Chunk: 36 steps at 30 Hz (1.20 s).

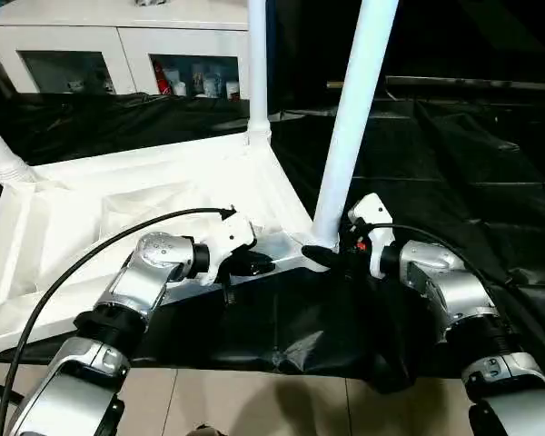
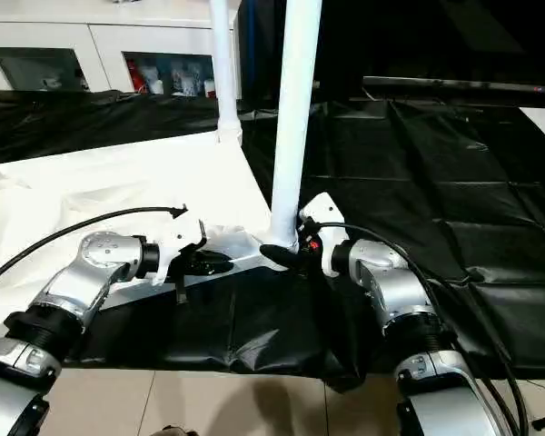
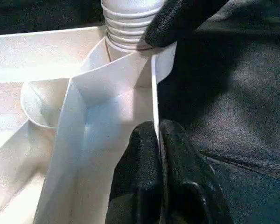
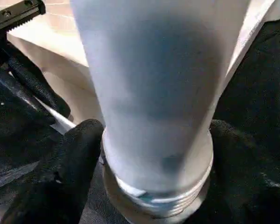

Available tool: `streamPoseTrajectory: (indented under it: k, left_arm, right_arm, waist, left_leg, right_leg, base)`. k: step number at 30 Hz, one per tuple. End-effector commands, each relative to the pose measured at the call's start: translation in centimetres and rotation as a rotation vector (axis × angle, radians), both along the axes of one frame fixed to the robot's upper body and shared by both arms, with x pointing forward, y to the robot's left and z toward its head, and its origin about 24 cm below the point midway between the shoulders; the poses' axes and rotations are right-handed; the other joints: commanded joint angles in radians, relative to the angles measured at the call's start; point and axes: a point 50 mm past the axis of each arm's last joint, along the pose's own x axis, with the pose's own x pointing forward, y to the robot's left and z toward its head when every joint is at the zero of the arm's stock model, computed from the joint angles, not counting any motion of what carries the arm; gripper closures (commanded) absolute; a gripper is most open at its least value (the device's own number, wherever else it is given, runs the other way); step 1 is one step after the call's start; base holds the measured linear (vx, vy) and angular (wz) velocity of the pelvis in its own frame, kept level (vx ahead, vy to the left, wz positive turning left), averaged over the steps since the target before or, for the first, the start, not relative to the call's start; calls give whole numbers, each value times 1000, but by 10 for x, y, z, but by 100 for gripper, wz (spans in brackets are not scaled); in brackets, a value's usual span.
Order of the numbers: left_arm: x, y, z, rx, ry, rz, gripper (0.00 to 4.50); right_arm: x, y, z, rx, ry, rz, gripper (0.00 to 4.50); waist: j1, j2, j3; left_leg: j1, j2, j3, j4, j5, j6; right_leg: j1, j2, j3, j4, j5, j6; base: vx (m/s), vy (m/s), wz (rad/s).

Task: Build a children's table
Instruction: Rotate leg to tighten

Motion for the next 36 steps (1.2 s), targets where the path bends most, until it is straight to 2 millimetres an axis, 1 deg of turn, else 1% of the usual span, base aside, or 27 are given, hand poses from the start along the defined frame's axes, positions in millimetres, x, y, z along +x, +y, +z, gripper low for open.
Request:
streamPoseTrajectory:
  k: [1, 3, 5, 6, 10, 11, 12, 14, 15, 16, 17, 18, 19, 20, 21, 22, 23, 24, 25, 26, 27, 28, 29, 30, 31, 33, 36]
  left_arm:
    - [-4, -3, 0, 7, 4, -46, 450]
    - [-5, -3, -1, 9, 8, -45, 450]
    - [-5, -2, -1, 10, 10, -42, 450]
    - [-5, -2, -2, 10, 12, -40, 450]
    - [-5, -1, -2, 7, 18, -35, 450]
    - [-3, -2, -2, 0, 17, -2, 450]
    - [-1, -2, -2, -3, 16, 21, 450]
    - [5, -4, -3, -16, 7, 111, 450]
    - [10, -5, -3, -22, -4, 167, 450]
    - [10, -5, -3, -22, -4, 167, 450]
    - [14, -7, -3, -28, -8, 227, 450]
    - [23, -14, -5, -35, -18, 344, 450]
    - [25, -16, -5, -37, -17, 378, 450]
    - [28, -19, -6, -39, -16, 416, 450]
    - [30, -26, -7, -41, -23, 446, 450]
    - [30, -31, -7, -42, -25, 452, 450]
    - [31, -37, -7, -45, -27, 453, 450]
    - [31, -42, -7, -46, -28, 453, 450]
    - [31, -46, -6, -53, -30, 443, 450]
    - [31, -48, -5, -56, -32, 438, 450]
    - [31, -48, -5, -56, -32, 438, 450]
    - [30, -51, -5, -58, -35, 423, 450]
    - [30, -50, -5, -59, -38, 408, 450]
    - [30, -50, -5, -61, -40, 397, 450]
    - [29, -49, -4, -62, -38, 387, 450]
    - [27, -45, -4, -59, -42, 339, 450]
    - [24, -39, -5, -45, -43, 289, 450]
  right_arm:
    - [0, 1, 1, -9, -4, 14, 117]
    - [-1, 1, -2, -33, 4, 14, 142]
    - [0, 0, -2, -33, 4, 2, 148]
    - [0, 0, -2, -28, 5, -3, 168]
    - [0, 0, -3, -17, 10, -14, 174]
    - [2, 0, -6, -14, 13, -72, 174]
    - [4, 0, -9, -15, 11, -136, 174]
    - [8, 0, -13, -19, 8, -250, 175]
    - [10, 0, -16, -16, 17, -319, 175]
    - [10, 0, -16, -16, 17, -319, 176]
    - [12, 0, -19, -9, 24, -395, 176]
    - [13, 1, -27, 18, 65, -565, 176]
    - [13, 2, -30, 24, 79, -612, 176]
    - [13, 4, -33, 28, 94, -662, 176]
    - [11, 10, -38, 20, 100, -703, 176]
    - [10, 15, -40, 18, 100, -716, 176]
    - [9, 21, -41, 19, 93, -720, 176]
    - [9, 27, -41, 22, 83, -719, 176]
    - [9, 31, -39, 40, 65, -711, 176]
    - [9, 34, -38, 51, 53, -708, 120]
    - [9, 34, -38, 51, 53, -708, 120]
    - [10, 37, -34, 80, 38, -704, 106]
    - [11, 38, -32, 93, 32, -700, 104]
    - [12, 39, -31, 102, 28, -696, 85]
    - [13, 39, -28, 109, 17, -682, 85]
    - [16, 37, -20, 126, -14, -633, 60]
    - [18, 31, -13, 122, -43, -562, 60]
  waist:
    - [3, 6, -77]
    - [3, 4, -77]
    - [3, 5, -76]
    - [2, 1, -75]
    - [3, 3, -77]
    - [2, 5, -77]
    - [0, 16, -77]
    - [-8, 12, -74]
    - [-9, 13, -73]
    - [-11, 12, -71]
    - [-12, 14, -70]
    - [-12, 18, -70]
    - [-15, 18, -68]
    - [-13, 19, -69]
    - [-12, 20, -69]
    - [-12, 24, -67]
    - [-13, 20, -70]
    - [-12, 26, -70]
    - [-12, 24, -71]
    - [-11, 26, -70]
    - [-11, 26, -72]
    - [-10, 31, -73]
    - [-13, 35, -72]
    - [-15, 33, -73]
    - [-15, 34, -74]
    - [-18, 33, -76]
    - [-21, 31, -78]
  left_leg:
    - [22, 19, -8, -62, -258, 16]
    - [22, 20, -8, -63, -260, 14]
    - [23, 20, -9, -64, -271, 10]
    - [23, 20, -8, -65, -274, 9]
    - [23, 20, -9, -64, -265, 9]
    - [22, 20, -9, -63, -265, 10]
    - [23, 20, -10, -64, -263, 3]
    - [23, 17, -10, -66, -287, -10]
    - [28, 16, -12, -68, -313, -21]
    - [30, 15, -12, -69, -341, -29]
    - [31, 15, -12, -70, -358, -34]
    - [33, 14, -13, -69, -365, -39]
    - [37, 12, -13, -70, -385, -52]
    - [40, 11, -16, -70, -393, -57]
    - [36, 10, -18, -71, -390, -57]
    - [36, 11, -17, -73, -397, -55]
    - [33, 9, -18, -73, -398, -42]
    - [31, 9, -18, -73, -393, -38]
    - [32, 10, -17, -73, -392, -35]
    - [34, 9, -16, -72, -400, -28]
    - [32, 8, -17, -72, -393, -23]
    - [30, 9, -18, -73, -388, -21]
    - [27, 8, -18, -74, -390, -19]
    - [23, 8, -21, -76, -389, -19]
    - [24, 9, -21, -76, -388, -19]
    - [21, 8, -20, -76, -364, -10]
    - [18, 8, -17, -71, -331, 11]
  right_leg:
    - [54, -37, 24, -55, -107, -264]
    - [54, -38, 24, -55, -121, -261]
    - [53, -39, 25, -58, -146, -254]
    - [53, -39, 25, -58, -151, -253]
    - [53, -39, 26, -57, -147, -251]
    - [53, -39, 26, -57, -142, -252]
    - [50, -39, 26, -55, -133, -254]
    - [50, -38, 26, -59, -153, -253]
    - [48, -39, 27, -63, -194, -245]
    - [46, -40, 27, -70, -242, -233]
    - [44, -39, 28, -73, -272, -221]
    - [42, -40, 29, -74, -284, -216]
    - [36, -38, 29, -80, -320, -206]
    - [37, -40, 27, -80, -339, -201]
    - [39, -40, 27, -83, -348, -189]
    - [37, -39, 27, -86, -352, -185]
    - [41, -39, 25, -87, -347, -176]
    - [41, -40, 26, -87, -340, -176]
    - [39, -39, 25, -90, -337, -174]
    - [36, -39, 26, -93, -343, -174]
    - [40, -40, 26, -91, -341, -173]
    - [42, -40, 26, -90, -336, -173]
    - [43, -39, 25, -90, -331, -170]
    - [47, -39, 22, -87, -328, -167]
    - [46, -39, 22, -87, -323, -167]
    - [52, -39, 21, -85, -283, -178]
    - [54, -41, 21, -83, -252, -197]
  base:
    - [0, 0, 0]
    - [0, 0, 0]
    - [0, 0, 0]
    - [0, 0, 0]
    - [0, 0, 0]
    - [0, 0, 0]
    - [0, 0, 0]
    - [0, 0, 0]
    - [0, 0, 0]
    - [0, 0, 0]
    - [0, 0, 0]
    - [0, 0, 0]
    - [0, 0, 0]
    - [0, 0, 0]
    - [0, 0, 0]
    - [0, 0, 0]
    - [0, 0, 0]
    - [0, 0, 0]
    - [0, 0, 0]
    - [0, 0, 0]
    - [0, 0, 0]
    - [0, 0, 0]
    - [0, 0, 0]
    - [0, 0, 0]
    - [0, 0, 0]
    - [0, 0, 0]
    - [0, 0, 0]
